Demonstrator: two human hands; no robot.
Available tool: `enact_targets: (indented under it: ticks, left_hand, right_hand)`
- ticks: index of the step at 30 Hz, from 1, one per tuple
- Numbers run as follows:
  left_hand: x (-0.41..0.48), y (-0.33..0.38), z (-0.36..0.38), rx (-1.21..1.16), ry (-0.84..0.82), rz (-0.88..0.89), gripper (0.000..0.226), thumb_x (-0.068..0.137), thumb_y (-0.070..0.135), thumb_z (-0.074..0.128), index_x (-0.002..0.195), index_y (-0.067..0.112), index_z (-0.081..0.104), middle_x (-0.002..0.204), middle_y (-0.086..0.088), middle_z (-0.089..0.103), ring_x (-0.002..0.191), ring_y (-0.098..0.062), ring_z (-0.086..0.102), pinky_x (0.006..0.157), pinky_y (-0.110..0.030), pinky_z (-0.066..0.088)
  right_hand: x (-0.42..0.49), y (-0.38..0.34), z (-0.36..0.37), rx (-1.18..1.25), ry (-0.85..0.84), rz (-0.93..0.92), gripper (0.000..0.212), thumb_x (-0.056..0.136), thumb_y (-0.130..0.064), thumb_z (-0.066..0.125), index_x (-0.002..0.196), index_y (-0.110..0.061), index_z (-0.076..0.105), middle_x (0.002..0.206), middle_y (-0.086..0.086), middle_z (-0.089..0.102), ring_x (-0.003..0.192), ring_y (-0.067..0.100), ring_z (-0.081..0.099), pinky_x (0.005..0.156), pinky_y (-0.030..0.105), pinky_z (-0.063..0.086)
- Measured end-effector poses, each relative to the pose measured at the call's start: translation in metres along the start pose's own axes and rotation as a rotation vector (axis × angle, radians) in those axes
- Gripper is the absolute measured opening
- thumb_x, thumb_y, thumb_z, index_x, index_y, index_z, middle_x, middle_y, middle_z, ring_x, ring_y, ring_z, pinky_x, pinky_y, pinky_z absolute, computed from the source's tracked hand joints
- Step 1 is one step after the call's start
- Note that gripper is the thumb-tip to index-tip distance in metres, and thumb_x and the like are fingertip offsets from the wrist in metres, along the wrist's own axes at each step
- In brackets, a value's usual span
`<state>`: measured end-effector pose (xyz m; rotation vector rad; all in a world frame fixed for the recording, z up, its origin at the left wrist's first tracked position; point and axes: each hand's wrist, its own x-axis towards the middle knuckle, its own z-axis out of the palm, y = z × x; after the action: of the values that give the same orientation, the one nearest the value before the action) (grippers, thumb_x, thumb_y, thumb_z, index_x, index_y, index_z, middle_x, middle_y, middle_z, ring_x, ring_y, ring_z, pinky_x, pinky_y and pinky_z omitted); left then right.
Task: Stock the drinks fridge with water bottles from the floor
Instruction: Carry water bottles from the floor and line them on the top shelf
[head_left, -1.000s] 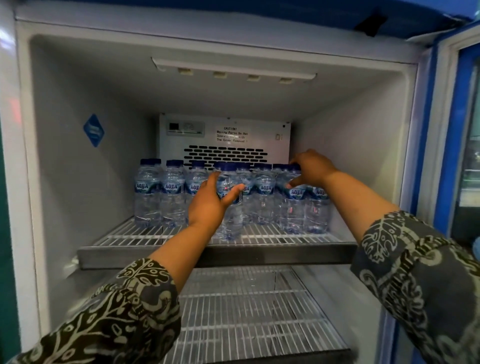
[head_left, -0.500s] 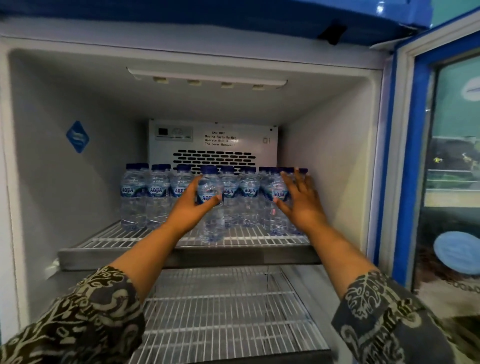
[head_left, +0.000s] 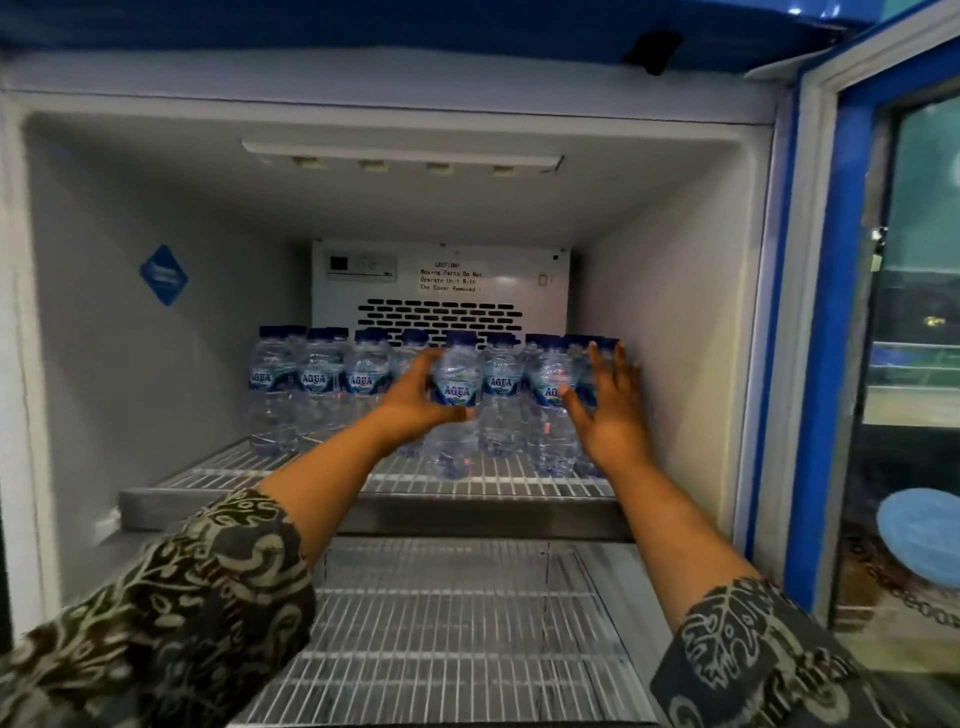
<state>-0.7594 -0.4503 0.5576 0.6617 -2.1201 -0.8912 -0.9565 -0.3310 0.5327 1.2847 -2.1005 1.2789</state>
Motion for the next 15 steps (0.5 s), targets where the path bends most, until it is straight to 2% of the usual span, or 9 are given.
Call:
enact_targets:
  ticks: [3, 5, 8, 11, 15]
  left_hand:
    - [0.009, 0.011, 0.02, -0.001, -0.009, 0.009, 0.089, 0.078, 0.017, 0.075, 0.147, 0.024, 0.019, 0.141, -0.012, 0.039, 0.122, -0.035, 0.048, 0.1, -0.045, 0.045]
    - [0.013, 0.016, 0.034, -0.044, 0.0, 0.029, 0.089, 0.077, 0.013, 0.075, 0.147, 0.023, 0.02, 0.144, -0.011, 0.038, 0.126, -0.031, 0.044, 0.103, -0.039, 0.043]
    - [0.017, 0.019, 0.05, -0.135, 0.038, 0.034, 0.088, 0.077, 0.002, 0.072, 0.147, 0.021, 0.022, 0.14, -0.015, 0.042, 0.123, -0.029, 0.046, 0.094, -0.029, 0.041]
    - [0.02, 0.017, 0.056, -0.18, 0.059, 0.021, 0.083, 0.078, -0.001, 0.071, 0.143, 0.02, 0.025, 0.134, -0.02, 0.045, 0.113, -0.029, 0.051, 0.091, -0.031, 0.045]
    - [0.021, 0.017, 0.06, -0.21, 0.031, -0.001, 0.079, 0.079, 0.0, 0.07, 0.141, 0.02, 0.024, 0.132, -0.02, 0.049, 0.112, -0.03, 0.054, 0.092, -0.039, 0.047]
  right_hand:
    - [0.001, 0.002, -0.001, 0.065, -0.01, 0.007, 0.067, 0.094, -0.041, 0.047, 0.15, -0.029, 0.011, 0.16, -0.004, -0.004, 0.147, 0.024, -0.005, 0.118, 0.038, 0.007]
    - [0.001, 0.003, -0.001, 0.09, -0.008, 0.008, 0.067, 0.094, -0.04, 0.048, 0.15, -0.027, 0.012, 0.16, -0.003, -0.003, 0.147, 0.023, -0.004, 0.118, 0.037, 0.007]
    - [0.001, 0.003, -0.001, 0.086, -0.003, -0.005, 0.067, 0.095, -0.039, 0.047, 0.15, -0.026, 0.013, 0.16, -0.002, -0.002, 0.147, 0.023, -0.004, 0.118, 0.036, 0.006]
    - [0.001, 0.004, -0.001, 0.079, -0.013, -0.011, 0.066, 0.095, -0.039, 0.046, 0.15, -0.025, 0.012, 0.16, -0.001, -0.004, 0.147, 0.024, -0.005, 0.118, 0.036, 0.006]
    - [0.002, 0.004, 0.001, 0.066, -0.02, -0.004, 0.066, 0.095, -0.038, 0.046, 0.15, -0.025, 0.011, 0.16, -0.002, -0.006, 0.147, 0.025, -0.006, 0.118, 0.036, 0.007]
